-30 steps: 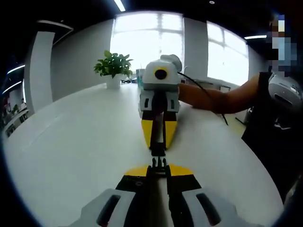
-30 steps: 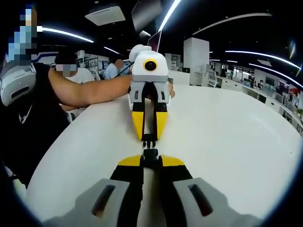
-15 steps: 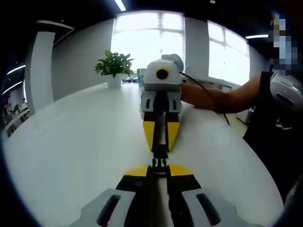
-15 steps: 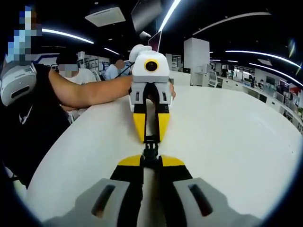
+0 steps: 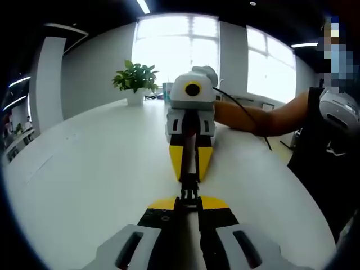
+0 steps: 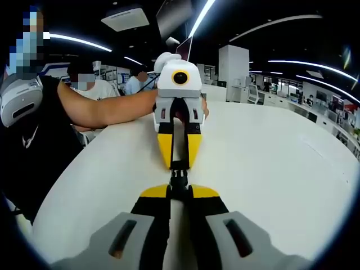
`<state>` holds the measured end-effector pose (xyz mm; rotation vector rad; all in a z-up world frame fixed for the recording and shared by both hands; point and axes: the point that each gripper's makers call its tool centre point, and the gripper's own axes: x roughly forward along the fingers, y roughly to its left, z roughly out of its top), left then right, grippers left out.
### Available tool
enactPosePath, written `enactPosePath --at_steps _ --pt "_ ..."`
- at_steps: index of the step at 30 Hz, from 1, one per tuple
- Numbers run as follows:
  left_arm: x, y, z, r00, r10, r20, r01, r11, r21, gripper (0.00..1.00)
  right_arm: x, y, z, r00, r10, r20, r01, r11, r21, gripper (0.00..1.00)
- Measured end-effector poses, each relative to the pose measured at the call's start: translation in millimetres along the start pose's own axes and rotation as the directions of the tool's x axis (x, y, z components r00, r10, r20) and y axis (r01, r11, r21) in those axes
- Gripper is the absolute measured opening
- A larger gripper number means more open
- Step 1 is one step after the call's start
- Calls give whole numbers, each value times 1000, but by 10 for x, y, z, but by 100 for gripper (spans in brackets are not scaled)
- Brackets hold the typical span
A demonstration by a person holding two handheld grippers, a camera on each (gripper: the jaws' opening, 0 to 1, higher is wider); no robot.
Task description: Snap the two parts of the plastic buckle together until the buckle closes and remains connected.
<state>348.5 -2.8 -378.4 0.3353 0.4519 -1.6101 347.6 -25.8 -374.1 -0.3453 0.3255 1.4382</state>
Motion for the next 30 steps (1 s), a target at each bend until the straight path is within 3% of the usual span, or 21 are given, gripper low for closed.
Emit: enactPosePath --at_steps 30 --pt "92 -75 49 999 -32 -1 32 999 19 11 30 43 21 1000 27 -17 -27 1000 -3 9"
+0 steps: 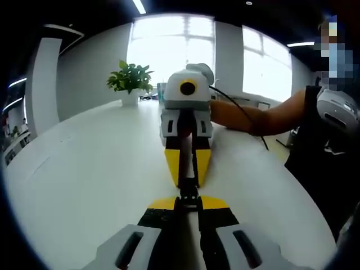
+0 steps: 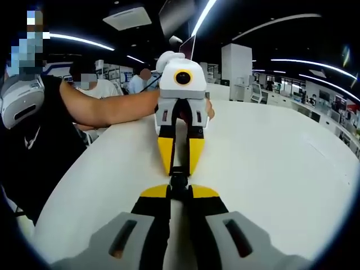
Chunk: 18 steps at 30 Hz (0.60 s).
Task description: Snap the two parts of the plastic buckle together until the buckle closes and remains connected.
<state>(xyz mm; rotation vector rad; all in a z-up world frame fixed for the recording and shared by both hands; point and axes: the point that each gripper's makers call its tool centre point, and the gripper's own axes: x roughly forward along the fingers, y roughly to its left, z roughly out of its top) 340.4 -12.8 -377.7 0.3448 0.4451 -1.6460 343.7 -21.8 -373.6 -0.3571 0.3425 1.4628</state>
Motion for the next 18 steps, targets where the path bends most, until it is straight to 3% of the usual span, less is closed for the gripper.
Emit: enactPosePath --at_steps 18 --pt "33 -60 11 1000 -24 0 24 1000 4 8 13 24 6 1000 9 -20 -9 1000 -2 9"
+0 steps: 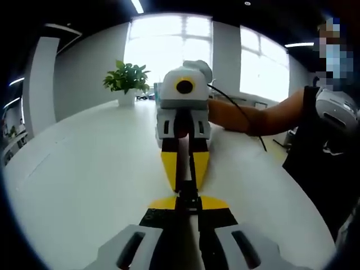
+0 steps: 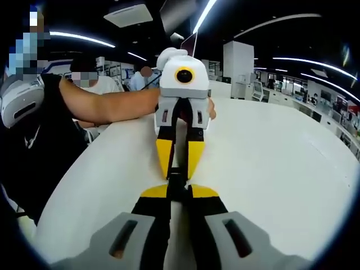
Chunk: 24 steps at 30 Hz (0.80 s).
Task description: Snap the two parts of the plastic buckle together until the buckle closes and remains connected.
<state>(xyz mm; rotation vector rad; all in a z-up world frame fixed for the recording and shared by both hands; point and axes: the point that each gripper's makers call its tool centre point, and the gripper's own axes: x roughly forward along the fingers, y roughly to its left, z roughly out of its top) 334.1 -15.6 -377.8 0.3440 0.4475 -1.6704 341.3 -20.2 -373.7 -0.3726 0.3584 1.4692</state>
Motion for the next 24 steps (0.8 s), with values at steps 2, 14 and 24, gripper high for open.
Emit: enactPosePath --at_steps 2,14,24 --pt "7 3 2 1000 8 -6 -8 1000 4 8 -3 -1 -3 1000 -2 -4 2 1000 5 9" --pt "67 89 33 999 50 10 -50 998 -29 8 14 -54 -46 999 -39 -14 39 999 29 8" --pt "66 108 40 998 56 13 -55 998 -23 9 21 -66 -47 999 -35 3 35 999 32 9"
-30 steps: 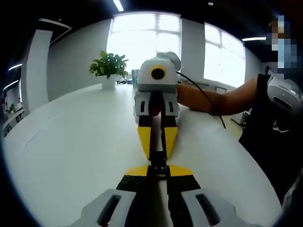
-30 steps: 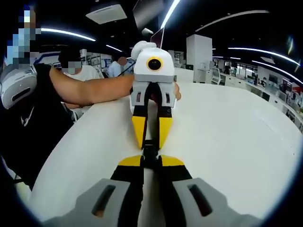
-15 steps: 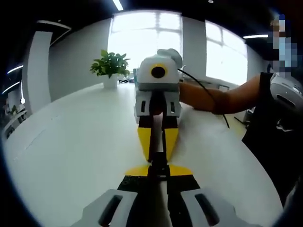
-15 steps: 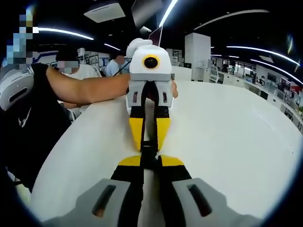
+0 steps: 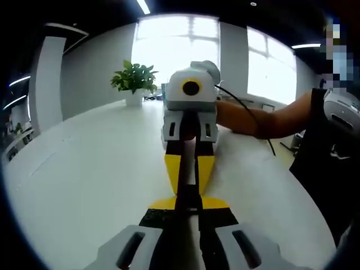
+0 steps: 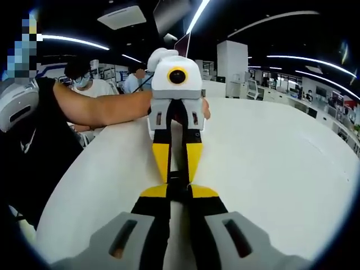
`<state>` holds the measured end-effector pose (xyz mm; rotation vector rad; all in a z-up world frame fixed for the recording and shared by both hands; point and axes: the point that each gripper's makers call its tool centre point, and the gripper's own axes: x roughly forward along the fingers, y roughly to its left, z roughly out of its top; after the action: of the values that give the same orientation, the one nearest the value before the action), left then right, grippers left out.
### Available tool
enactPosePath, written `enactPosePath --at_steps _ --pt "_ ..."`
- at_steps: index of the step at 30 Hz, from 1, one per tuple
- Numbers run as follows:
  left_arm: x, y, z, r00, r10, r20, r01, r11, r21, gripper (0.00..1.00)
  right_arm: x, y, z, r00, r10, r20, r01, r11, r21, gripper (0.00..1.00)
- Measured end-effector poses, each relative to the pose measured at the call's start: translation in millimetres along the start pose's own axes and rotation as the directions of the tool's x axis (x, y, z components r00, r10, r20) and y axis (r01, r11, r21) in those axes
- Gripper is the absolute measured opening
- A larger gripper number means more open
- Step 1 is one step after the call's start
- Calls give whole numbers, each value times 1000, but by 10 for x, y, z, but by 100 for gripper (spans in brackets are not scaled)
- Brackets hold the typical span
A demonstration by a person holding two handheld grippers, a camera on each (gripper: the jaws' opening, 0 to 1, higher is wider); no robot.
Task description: Snap the two parts of the plastic buckle together until the buckle closes and remains connected.
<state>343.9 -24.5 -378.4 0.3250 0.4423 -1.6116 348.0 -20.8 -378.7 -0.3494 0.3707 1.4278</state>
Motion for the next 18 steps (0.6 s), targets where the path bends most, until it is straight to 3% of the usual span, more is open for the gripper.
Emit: enactPosePath --at_steps 18 --pt "21 8 10 1000 8 -3 -8 1000 23 10 -20 -12 26 1000 0 1 0 1000 -8 9"
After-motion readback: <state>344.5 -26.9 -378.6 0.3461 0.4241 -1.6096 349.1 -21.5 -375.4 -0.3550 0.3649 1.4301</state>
